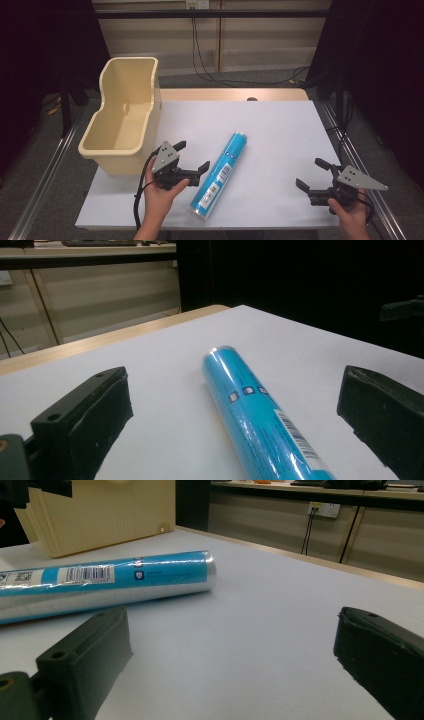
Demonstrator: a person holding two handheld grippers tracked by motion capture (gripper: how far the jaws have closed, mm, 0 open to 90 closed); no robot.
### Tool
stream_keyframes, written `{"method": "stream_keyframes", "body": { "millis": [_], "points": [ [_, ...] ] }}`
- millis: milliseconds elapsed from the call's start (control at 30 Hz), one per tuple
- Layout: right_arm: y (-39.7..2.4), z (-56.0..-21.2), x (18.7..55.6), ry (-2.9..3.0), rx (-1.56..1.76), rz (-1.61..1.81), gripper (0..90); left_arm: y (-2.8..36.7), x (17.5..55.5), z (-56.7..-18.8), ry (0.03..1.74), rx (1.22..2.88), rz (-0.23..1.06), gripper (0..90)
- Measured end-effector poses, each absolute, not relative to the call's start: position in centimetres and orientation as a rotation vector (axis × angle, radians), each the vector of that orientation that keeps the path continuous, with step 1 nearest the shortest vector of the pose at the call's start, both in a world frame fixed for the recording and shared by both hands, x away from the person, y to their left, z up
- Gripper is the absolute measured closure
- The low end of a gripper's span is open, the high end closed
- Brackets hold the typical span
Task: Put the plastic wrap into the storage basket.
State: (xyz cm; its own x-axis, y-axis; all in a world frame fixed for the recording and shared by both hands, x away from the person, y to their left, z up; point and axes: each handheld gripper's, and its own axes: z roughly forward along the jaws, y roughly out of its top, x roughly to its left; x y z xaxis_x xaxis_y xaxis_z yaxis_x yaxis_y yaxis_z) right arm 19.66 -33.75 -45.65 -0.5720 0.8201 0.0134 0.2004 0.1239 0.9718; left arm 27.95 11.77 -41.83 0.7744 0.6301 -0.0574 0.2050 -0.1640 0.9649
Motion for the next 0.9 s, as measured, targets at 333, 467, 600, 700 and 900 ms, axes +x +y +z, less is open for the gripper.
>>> {"method": "stream_keyframes", "body": {
  "millis": [333,467,600,700,900],
  "points": [
    [-33.7,-45.6,19.6,1.861,0.984,1.47,1.4,10.0,28.8,-41.6,0.667,1.777,0.386,0.8],
    [-33.7,-45.6,19.6,1.862,0.984,1.469,1.4,9.2,29.3,-41.6,0.679,1.802,0.365,0.8],
    [-33.6,-45.6,19.6,1.868,0.98,1.467,1.4,8.4,29.9,-41.6,0.686,1.835,0.338,0.8],
    [-33.6,-45.6,19.6,1.87,0.977,1.465,1.4,8.1,30.2,-41.5,0.687,1.858,0.335,0.8],
    [-33.6,-45.6,19.5,1.874,0.974,1.46,1.5,7.3,30.9,-41.4,0.709,1.906,0.297,0.8]
  ]
}}
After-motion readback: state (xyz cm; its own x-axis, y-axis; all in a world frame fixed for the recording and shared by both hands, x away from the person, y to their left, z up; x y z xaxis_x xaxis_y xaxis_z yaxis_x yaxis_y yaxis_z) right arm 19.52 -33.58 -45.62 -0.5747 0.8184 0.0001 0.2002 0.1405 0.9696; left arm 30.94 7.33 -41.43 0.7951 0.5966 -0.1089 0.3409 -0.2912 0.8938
